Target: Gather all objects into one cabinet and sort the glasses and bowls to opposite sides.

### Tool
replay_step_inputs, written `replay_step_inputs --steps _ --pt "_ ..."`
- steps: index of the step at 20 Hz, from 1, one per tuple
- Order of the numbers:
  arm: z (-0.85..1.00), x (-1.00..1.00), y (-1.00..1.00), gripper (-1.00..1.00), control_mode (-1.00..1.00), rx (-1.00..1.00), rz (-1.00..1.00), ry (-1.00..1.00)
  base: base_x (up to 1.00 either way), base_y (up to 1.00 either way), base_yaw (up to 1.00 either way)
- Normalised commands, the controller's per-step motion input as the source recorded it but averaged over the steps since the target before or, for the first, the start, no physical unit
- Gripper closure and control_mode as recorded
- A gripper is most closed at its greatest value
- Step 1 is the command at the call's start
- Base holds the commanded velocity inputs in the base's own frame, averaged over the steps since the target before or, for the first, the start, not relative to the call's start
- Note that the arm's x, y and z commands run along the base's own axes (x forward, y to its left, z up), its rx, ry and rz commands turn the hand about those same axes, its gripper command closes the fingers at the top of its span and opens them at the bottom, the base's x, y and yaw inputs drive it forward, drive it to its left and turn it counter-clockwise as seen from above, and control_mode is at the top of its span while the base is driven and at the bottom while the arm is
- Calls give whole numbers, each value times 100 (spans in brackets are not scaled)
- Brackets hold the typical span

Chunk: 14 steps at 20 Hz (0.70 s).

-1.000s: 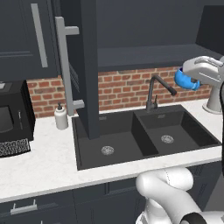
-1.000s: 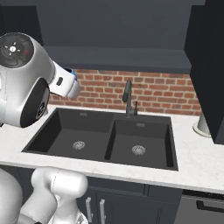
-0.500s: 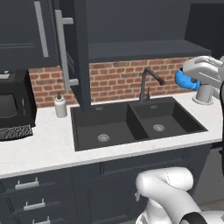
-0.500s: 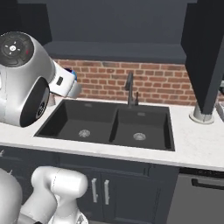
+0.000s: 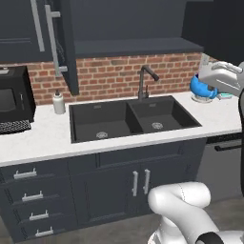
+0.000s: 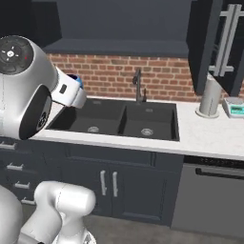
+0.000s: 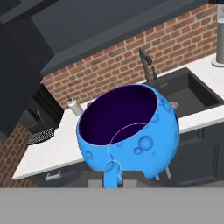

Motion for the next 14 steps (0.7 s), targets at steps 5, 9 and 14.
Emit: replay_step_inputs --steps 5,9,14 --pt "0 0 0 100 100 0 0 0 -46 -61 0" --pt "0 0 0 100 100 0 0 0 -70 -18 0" --pt "0 0 0 100 100 0 0 0 -93 -2 0"
